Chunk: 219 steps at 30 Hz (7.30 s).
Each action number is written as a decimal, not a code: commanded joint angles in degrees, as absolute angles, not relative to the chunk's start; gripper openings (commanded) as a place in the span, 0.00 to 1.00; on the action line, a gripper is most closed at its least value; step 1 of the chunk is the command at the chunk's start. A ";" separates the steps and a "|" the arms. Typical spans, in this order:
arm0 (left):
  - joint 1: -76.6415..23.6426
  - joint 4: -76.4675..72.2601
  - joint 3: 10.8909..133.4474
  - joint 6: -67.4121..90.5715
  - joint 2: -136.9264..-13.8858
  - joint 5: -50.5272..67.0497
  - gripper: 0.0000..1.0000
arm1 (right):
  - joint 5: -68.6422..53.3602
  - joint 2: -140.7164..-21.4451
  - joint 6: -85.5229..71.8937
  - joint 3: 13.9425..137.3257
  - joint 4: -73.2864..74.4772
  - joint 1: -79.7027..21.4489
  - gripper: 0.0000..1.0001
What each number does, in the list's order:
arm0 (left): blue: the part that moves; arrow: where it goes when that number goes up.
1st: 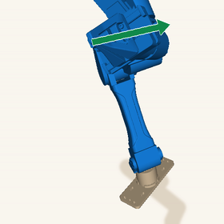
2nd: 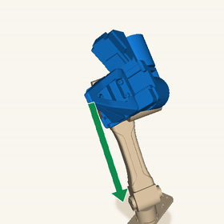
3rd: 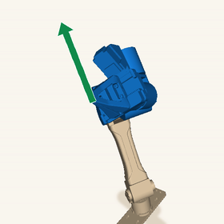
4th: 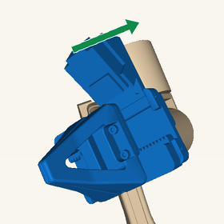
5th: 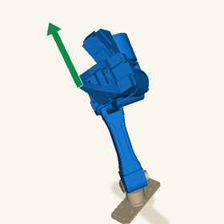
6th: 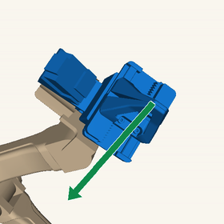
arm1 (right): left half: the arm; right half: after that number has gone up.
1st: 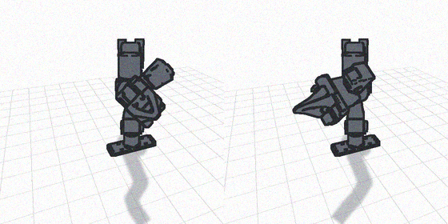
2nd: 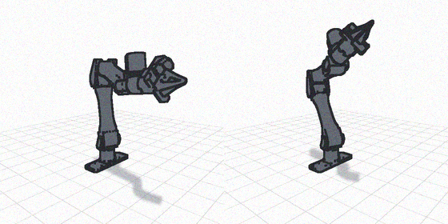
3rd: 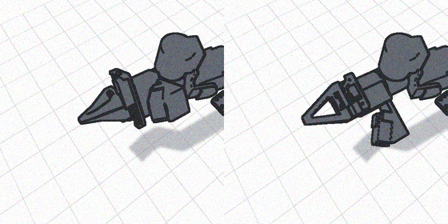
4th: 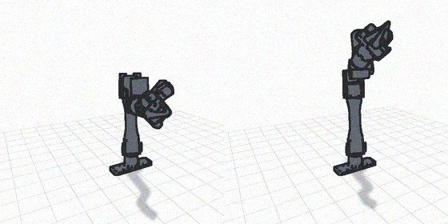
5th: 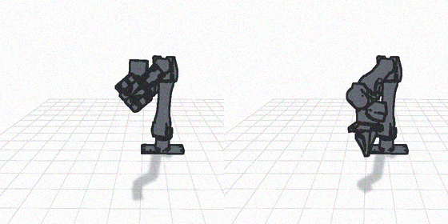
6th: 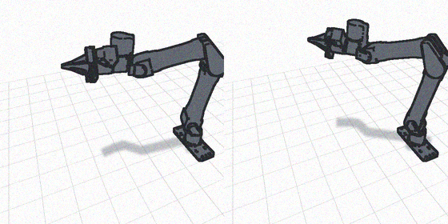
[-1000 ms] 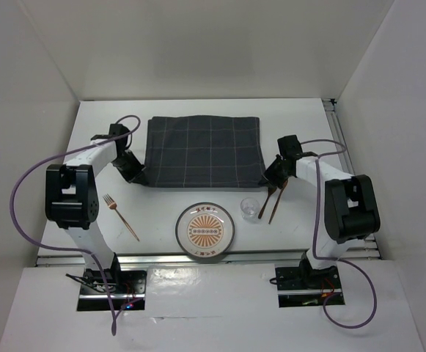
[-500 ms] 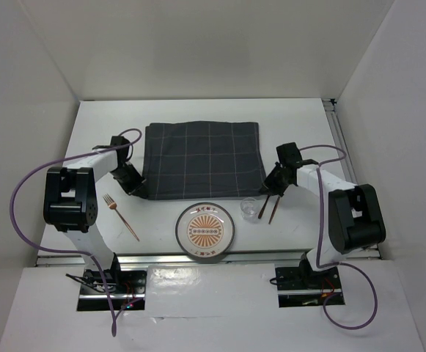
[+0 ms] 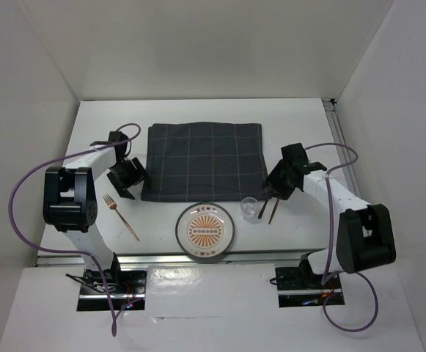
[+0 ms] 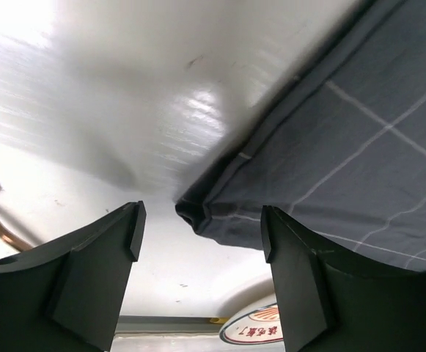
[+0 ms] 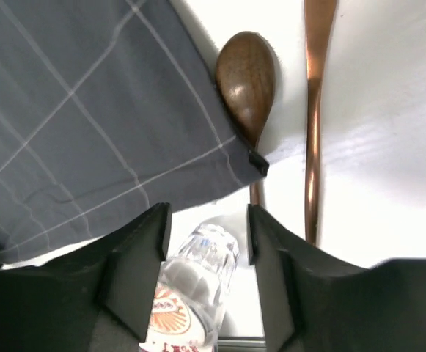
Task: Set the dinner table for one person
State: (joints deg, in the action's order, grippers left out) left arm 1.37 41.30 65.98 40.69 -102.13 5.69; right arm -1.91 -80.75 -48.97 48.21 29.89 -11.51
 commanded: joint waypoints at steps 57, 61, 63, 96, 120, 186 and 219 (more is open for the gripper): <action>-0.62 50.54 73.93 35.59 -78.23 1.49 0.78 | 5.02 -135.88 -30.76 133.53 52.48 -12.40 0.00; -0.62 50.54 70.85 36.30 -77.70 1.49 0.78 | 3.78 -136.40 -31.29 131.13 50.19 -11.78 0.00; -0.62 50.54 69.62 37.18 -77.70 0.36 0.78 | 3.78 -137.20 -31.29 131.13 50.19 -11.78 0.00; 7.82 41.14 49.13 50.71 -86.55 -5.98 0.73 | -1.05 -114.90 -24.70 117.98 44.04 -11.24 1.00; -4.64 39.31 74.61 24.28 -86.92 -12.31 0.00 | -3.96 -89.83 -22.06 87.14 46.05 -10.98 0.98; -15.38 59.41 105.47 25.49 -99.85 -4.83 0.69 | -21.88 -79.29 -37.01 35.05 6.93 -37.53 0.00; -15.38 58.80 95.19 29.09 -86.31 -2.11 0.65 | -23.11 -109.51 -46.41 78.13 7.83 -16.96 0.00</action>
State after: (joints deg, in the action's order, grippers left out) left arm -15.55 59.55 95.53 28.73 -88.64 -3.01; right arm -20.34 -109.27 -44.23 73.95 13.91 -17.45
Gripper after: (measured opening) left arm 0.647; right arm 0.143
